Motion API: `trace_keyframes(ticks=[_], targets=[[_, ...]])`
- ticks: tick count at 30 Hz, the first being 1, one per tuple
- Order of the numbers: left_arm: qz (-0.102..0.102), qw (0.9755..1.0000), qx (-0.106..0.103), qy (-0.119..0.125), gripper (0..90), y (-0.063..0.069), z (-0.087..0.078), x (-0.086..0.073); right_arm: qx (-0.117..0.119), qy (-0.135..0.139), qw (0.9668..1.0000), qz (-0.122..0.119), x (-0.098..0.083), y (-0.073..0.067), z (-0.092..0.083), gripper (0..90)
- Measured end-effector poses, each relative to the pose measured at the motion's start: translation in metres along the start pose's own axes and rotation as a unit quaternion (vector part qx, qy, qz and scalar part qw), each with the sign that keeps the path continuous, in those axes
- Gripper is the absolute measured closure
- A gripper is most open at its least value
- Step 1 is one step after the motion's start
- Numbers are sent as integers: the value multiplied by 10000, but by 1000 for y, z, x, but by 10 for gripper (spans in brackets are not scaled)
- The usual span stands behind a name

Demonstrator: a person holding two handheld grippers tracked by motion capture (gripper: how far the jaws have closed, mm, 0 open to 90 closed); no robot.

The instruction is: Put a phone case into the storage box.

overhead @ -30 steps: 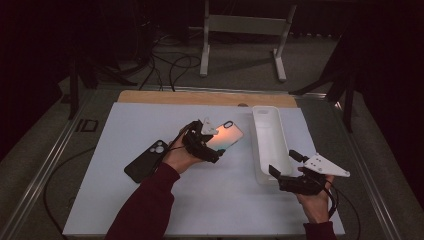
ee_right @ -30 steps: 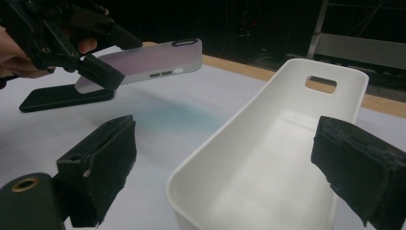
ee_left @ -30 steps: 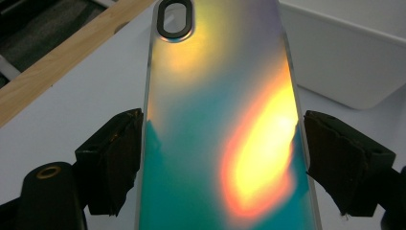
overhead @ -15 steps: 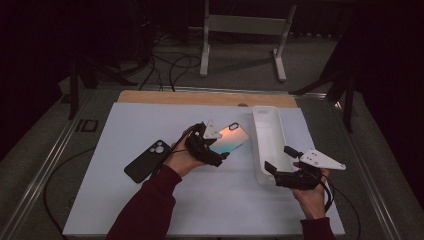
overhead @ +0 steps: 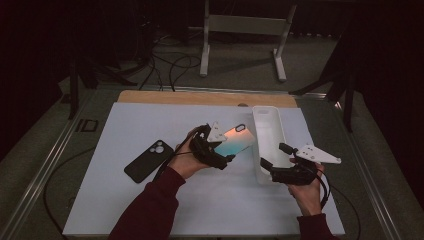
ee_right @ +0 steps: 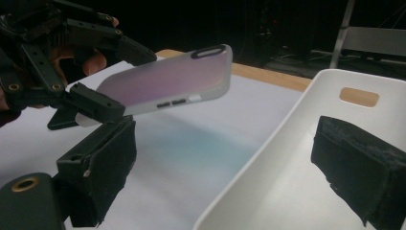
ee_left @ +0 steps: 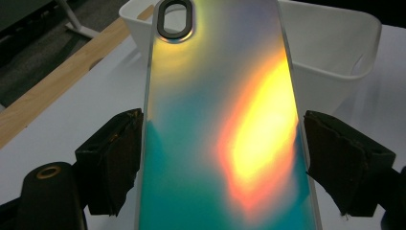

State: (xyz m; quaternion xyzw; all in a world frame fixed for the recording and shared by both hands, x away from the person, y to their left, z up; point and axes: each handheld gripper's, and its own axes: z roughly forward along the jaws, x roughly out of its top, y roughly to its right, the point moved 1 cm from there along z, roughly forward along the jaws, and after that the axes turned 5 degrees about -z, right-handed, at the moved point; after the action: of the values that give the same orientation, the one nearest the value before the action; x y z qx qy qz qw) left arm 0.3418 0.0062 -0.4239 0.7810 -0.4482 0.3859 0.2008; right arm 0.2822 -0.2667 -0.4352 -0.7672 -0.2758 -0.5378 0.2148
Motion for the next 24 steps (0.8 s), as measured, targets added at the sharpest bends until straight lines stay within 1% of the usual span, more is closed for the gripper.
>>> trace_keyframes(ticks=[5,7,16,19,24], targets=[[62,10000,-55,22,169,5,2,2,79,22,10000,2,4,-1,3,82],[77,9999,-73,38,169,7,2,3,140,34,9999,79,5,-1,4,82],[224,9996,-142,123,169,16,3,9,286,-23,9993,248,8,-2,9,83],[219,9995,-175,143,169,17,4,10,344,-111,9989,301,10,-3,12,125],[273,9993,-193,170,169,19,4,10,456,-184,9979,421,9,-4,17,165]])
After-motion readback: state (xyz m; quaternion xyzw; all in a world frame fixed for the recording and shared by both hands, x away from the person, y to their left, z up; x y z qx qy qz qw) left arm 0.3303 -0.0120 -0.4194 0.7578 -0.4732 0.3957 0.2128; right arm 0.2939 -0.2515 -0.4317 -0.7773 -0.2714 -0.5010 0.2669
